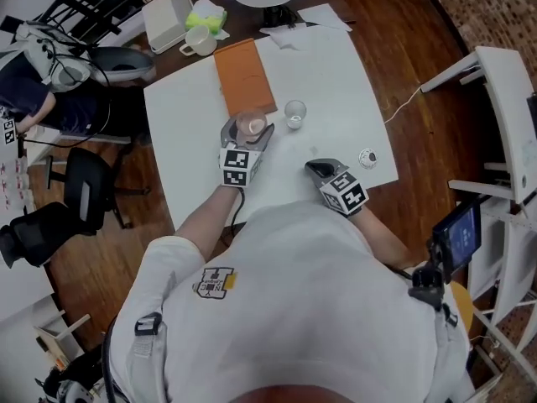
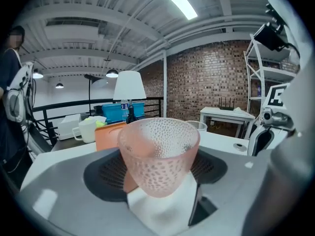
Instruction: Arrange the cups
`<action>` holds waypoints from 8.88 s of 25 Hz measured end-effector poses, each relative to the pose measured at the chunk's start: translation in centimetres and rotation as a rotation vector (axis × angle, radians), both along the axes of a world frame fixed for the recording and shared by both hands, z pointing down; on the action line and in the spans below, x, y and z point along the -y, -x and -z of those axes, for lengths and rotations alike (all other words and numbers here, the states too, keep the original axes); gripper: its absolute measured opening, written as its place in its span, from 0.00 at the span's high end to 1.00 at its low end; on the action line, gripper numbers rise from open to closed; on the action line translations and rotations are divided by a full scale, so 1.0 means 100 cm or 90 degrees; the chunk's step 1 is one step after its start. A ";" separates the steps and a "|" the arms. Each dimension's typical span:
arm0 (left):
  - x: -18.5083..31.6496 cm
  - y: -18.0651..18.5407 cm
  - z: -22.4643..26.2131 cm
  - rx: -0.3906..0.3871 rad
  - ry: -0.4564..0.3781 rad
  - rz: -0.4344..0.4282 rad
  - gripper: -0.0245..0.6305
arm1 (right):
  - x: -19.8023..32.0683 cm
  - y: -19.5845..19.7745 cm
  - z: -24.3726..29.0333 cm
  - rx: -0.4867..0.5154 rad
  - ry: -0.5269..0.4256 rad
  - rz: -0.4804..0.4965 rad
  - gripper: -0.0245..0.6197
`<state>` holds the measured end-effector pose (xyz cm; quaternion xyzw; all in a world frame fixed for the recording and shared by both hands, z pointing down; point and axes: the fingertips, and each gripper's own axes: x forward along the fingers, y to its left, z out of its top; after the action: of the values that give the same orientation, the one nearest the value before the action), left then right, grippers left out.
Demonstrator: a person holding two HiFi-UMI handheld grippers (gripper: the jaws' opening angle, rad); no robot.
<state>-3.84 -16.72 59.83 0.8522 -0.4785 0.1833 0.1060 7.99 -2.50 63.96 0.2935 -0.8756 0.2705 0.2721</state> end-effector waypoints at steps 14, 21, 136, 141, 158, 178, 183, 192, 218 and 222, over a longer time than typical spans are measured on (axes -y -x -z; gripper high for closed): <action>0.066 0.006 0.046 -0.026 -0.018 -0.034 0.39 | -0.001 0.001 0.006 0.005 -0.013 -0.085 0.96; 0.111 0.002 0.058 -0.023 -0.039 -0.039 0.39 | 0.005 0.000 0.004 -0.005 -0.010 -0.098 0.96; -0.152 0.022 -0.073 -0.136 0.266 0.086 0.96 | -0.010 0.013 -0.011 0.002 0.016 0.060 0.96; -0.160 0.031 -0.072 -0.139 0.275 0.068 0.96 | -0.021 0.025 -0.010 -0.001 0.016 0.053 0.96; -0.178 0.071 -0.067 -0.122 0.262 0.036 0.96 | -0.034 0.071 0.001 -0.010 -0.004 0.042 0.96; -0.181 0.069 -0.063 -0.116 0.246 0.024 0.96 | 0.009 0.046 0.008 -0.076 -0.126 -0.009 0.96; -0.184 0.079 -0.063 -0.110 0.244 0.064 0.96 | 0.082 0.012 0.025 -0.127 -0.241 -0.078 0.75; -0.198 0.094 -0.064 -0.099 0.270 0.133 0.96 | 0.136 0.031 0.007 -0.129 -0.264 -0.022 0.32; -0.224 0.085 -0.074 -0.099 0.290 0.107 0.96 | 0.097 0.087 0.016 -0.103 -0.261 0.072 0.52; -0.209 0.093 -0.081 -0.124 0.280 0.111 0.96 | 0.100 0.111 0.032 -0.091 -0.270 0.094 0.52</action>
<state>-13.13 4.22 67.98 0.7778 -0.4864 0.1902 0.3497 -3.11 -12.49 60.81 0.2978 -0.9104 0.0385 0.2847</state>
